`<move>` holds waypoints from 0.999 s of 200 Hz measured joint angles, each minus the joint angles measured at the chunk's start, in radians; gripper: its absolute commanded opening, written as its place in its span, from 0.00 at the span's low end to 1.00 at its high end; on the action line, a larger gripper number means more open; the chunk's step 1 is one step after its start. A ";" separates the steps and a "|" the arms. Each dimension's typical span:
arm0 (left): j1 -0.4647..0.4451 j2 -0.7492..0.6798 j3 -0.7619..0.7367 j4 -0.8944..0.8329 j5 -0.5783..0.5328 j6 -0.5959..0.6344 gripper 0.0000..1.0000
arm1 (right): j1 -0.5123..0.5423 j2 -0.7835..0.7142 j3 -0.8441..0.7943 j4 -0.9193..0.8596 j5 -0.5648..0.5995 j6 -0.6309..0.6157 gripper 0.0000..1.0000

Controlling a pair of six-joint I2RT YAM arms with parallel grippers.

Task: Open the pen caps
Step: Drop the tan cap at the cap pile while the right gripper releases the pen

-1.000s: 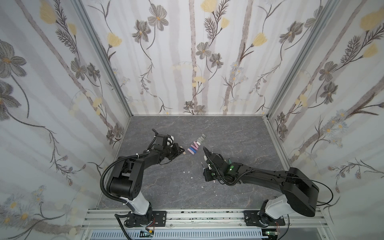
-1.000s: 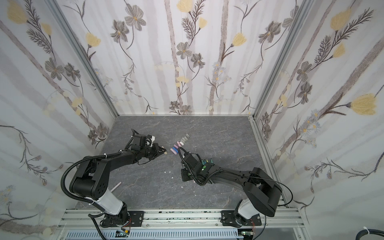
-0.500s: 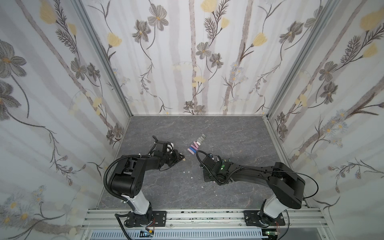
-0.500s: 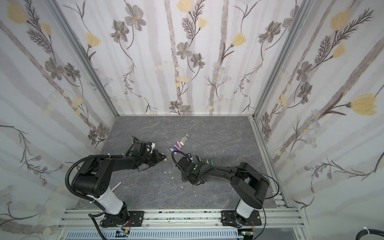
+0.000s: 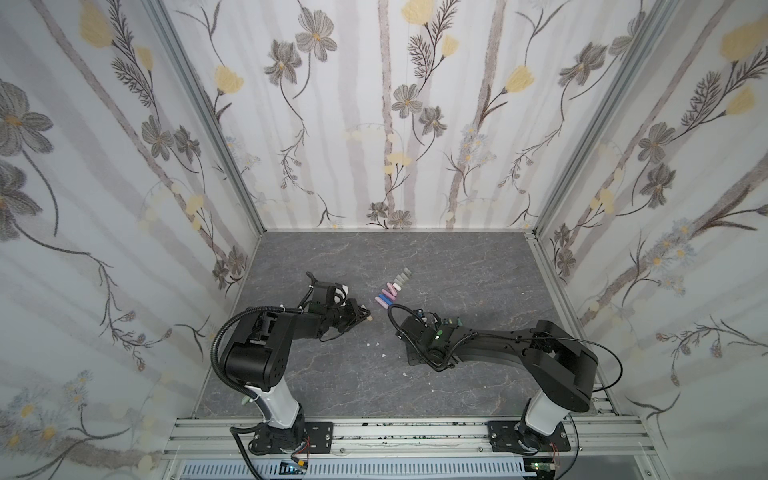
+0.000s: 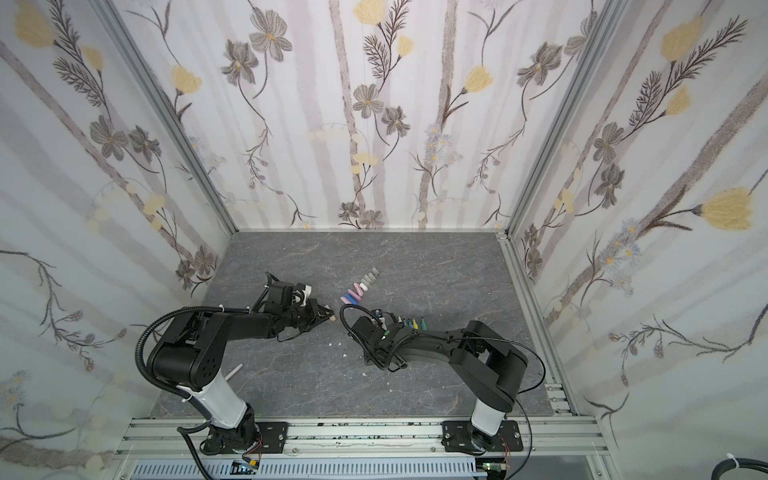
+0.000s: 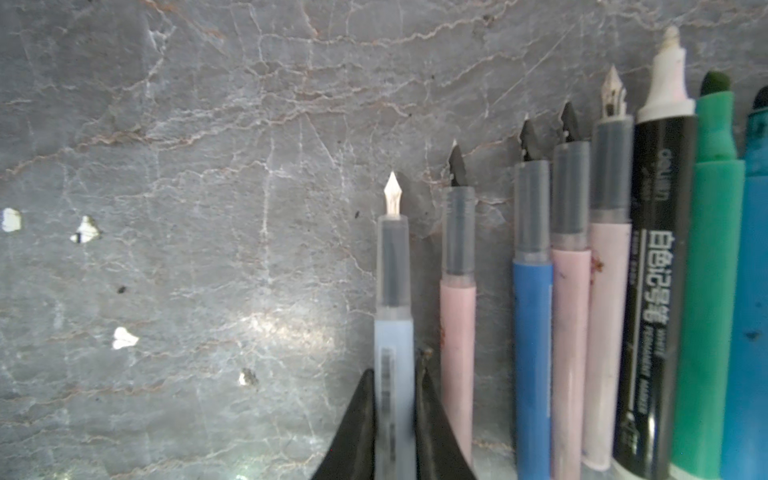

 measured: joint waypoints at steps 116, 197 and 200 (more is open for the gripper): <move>-0.034 0.027 0.005 0.015 0.000 -0.018 0.00 | -0.001 0.013 0.052 -0.066 0.088 -0.016 0.20; -0.059 0.116 0.053 0.076 0.000 -0.051 0.00 | -0.080 -0.105 0.068 -0.102 0.151 -0.071 0.21; -0.059 0.119 0.055 0.077 0.000 -0.051 0.00 | -0.085 -0.113 0.067 -0.101 0.153 -0.071 0.21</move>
